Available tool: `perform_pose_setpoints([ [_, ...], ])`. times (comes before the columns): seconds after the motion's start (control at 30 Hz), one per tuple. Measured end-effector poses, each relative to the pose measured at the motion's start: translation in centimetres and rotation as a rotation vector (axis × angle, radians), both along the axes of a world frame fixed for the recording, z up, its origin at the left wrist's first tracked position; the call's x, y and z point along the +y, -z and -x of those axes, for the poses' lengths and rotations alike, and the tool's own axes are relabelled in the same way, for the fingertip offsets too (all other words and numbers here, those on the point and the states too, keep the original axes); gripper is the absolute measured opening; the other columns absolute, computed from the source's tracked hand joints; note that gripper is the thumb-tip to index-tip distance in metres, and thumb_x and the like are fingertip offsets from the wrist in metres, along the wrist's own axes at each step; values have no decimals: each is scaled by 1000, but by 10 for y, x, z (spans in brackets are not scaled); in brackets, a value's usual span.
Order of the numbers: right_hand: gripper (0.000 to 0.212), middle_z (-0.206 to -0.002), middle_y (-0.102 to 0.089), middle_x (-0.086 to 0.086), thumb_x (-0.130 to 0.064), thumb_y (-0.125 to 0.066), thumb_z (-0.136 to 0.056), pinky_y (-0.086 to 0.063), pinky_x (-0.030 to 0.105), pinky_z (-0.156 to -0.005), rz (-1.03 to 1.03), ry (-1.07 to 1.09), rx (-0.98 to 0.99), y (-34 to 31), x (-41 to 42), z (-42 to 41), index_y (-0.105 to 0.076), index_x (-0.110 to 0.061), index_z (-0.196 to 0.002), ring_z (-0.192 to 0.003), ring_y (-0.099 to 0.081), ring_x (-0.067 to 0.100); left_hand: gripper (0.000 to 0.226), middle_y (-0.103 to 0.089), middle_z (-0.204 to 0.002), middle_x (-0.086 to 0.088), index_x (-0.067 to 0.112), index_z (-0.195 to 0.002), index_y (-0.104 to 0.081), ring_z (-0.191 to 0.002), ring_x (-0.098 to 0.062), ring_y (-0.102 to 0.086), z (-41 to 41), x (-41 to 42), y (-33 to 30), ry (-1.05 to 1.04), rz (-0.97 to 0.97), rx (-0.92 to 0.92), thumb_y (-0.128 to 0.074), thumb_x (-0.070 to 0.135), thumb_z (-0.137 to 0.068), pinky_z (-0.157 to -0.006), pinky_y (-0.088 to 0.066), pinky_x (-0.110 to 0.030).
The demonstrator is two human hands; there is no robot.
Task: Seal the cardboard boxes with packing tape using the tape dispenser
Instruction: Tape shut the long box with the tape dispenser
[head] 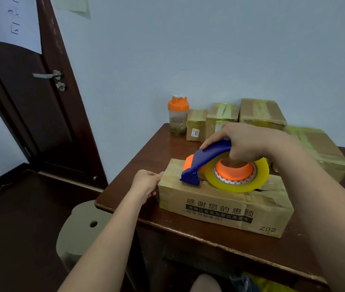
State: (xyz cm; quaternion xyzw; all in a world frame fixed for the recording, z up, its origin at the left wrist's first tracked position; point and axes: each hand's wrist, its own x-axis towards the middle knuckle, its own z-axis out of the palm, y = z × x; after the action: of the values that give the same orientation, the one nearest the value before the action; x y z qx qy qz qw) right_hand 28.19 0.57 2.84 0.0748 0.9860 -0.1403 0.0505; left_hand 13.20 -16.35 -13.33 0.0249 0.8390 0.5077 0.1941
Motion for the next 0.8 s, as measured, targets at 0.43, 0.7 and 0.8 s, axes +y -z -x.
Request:
perform_pose_setpoints([
  [0.43,71,-90,-40,-21,10,-43,-78,-40,23,-55,-96,-11,-29,2,-4,4,-62,-42,-123,-72,-50,11,40,-63,-126,11,20,-126,-65,-121,-6,-53,-29,-11,-8,224,-308,400,-52,43,-97,-98,-41,-21],
  [0.7,62,-110,-43,-8,-7,-64,-85,-52,34,-80,0,20,-83,0,7,-6,-52,-49,-130,-91,-57,21,76,-44,-149,8,35,-138,-51,-134,-13,-41,-35,-23,-1,396,-330,282,-68,55,-67,-108,-42,-35],
  [0.8,63,-115,-38,-3,-13,-68,-86,-48,29,-85,29,2,-51,3,13,-13,-47,-53,-130,-96,-54,18,75,-47,-147,7,34,-137,-53,-133,-14,-43,-29,-24,-1,431,-309,297,-70,53,-66,-106,-42,-29],
])
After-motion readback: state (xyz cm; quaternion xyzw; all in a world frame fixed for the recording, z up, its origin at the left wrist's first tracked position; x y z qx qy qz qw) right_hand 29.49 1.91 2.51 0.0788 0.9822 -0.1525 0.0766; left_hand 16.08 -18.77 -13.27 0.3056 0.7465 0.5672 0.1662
